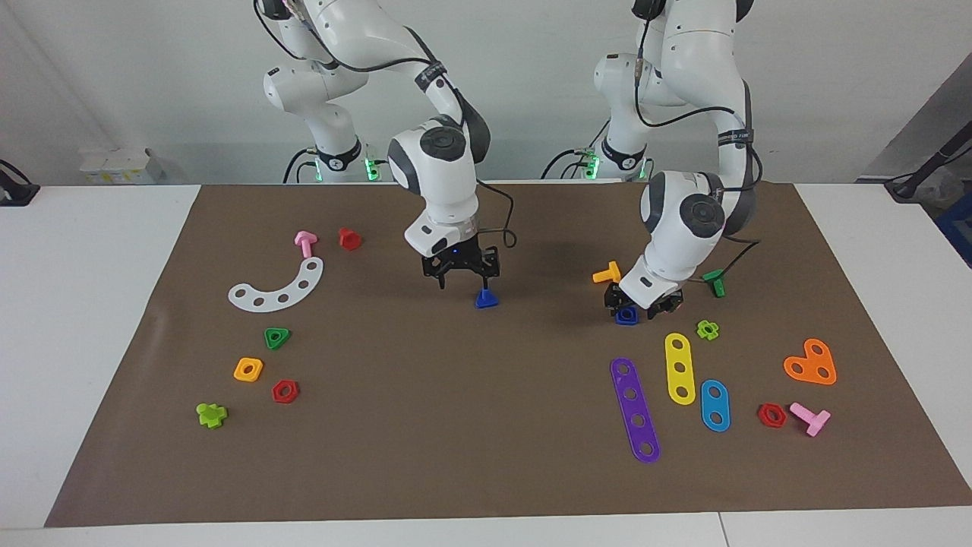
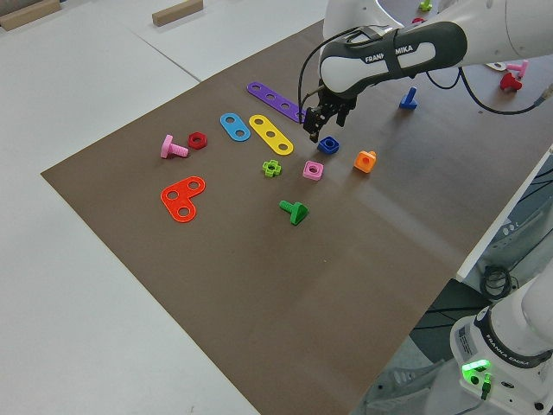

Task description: Unscrew and place screws in storage area

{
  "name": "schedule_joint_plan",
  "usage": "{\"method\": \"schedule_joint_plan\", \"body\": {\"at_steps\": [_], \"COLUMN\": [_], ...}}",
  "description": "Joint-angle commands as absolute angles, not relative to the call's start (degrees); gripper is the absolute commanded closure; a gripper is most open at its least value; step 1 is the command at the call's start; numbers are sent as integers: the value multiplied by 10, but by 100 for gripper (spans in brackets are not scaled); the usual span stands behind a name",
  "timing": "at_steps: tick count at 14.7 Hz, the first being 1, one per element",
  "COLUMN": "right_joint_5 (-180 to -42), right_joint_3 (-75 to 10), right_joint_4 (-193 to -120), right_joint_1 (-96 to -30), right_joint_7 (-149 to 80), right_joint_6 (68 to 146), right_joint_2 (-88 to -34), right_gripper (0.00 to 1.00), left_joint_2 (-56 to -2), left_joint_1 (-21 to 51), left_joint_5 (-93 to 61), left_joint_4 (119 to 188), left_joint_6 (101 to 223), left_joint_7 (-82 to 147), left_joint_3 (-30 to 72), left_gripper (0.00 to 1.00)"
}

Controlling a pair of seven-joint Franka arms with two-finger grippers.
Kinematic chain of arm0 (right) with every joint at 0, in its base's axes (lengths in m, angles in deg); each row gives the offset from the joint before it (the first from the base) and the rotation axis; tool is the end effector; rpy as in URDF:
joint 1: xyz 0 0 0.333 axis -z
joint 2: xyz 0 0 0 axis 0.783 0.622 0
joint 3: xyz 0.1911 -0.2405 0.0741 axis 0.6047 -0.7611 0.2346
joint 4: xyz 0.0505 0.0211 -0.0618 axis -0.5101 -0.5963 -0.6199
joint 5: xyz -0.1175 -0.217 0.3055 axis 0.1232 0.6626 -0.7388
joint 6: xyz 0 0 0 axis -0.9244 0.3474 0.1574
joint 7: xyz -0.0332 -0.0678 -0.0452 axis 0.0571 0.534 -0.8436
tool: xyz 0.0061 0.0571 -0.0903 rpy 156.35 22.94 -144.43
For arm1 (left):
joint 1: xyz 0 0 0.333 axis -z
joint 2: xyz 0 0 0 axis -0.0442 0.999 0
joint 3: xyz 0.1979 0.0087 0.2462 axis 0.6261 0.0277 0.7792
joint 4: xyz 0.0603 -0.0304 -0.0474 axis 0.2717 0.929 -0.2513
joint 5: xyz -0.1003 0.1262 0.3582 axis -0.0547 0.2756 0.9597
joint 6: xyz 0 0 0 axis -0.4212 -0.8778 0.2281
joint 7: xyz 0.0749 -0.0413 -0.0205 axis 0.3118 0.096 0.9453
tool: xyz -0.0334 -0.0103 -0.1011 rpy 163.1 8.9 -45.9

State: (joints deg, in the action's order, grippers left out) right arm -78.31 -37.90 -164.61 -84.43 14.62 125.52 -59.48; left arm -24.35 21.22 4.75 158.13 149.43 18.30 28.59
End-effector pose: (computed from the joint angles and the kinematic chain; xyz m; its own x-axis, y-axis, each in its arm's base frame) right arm 0.5135 0.3529 0.3405 0.9900 -0.0924 0.1063 -0.0857 -0.9941 -0.0664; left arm 0.5745 -0.1450 0.3317 0.9827 -0.1782 -0.0503 -0.1764 -0.9836 0.0376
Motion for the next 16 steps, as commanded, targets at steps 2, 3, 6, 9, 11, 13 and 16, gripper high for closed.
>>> {"method": "schedule_joint_plan", "body": {"at_steps": [2,3,6,9,11,13,16], "right_joint_5": [-734,-734,-733,-733,-733,-733,-733], "right_joint_3": [-380,-381,-381,-381,-381,-381,-380], "right_joint_4": [-1632,-1634,-1638,-1636,-1634,-1634,-1633], "right_joint_1": [-865,-869,-873,-872,-872,-871,-870], "right_joint_7": [201,207,209,210,210,210,210], "right_joint_6": [1281,1280,1278,1280,1278,1277,1280], "right_joint_2": [-548,-546,-547,-547,-549,-551,-550], "right_gripper": [18,20,29,34,35,37,45], "left_joint_2": [-269,-281,-312,-335,-356,-389,-434], "left_joint_1": [172,156,91,26,-1,-19,-22], "left_joint_5": [63,63,68,68,68,68,69], "left_joint_4": [1514,1511,1514,1524,1539,1556,1563], "left_joint_6": [1375,1360,1323,1316,1319,1325,1317], "left_joint_7": [178,173,65,-17,-42,-43,-38], "left_joint_3": [287,287,287,286,286,286,287], "left_gripper": [0,0,0,1,5,5,5]}}
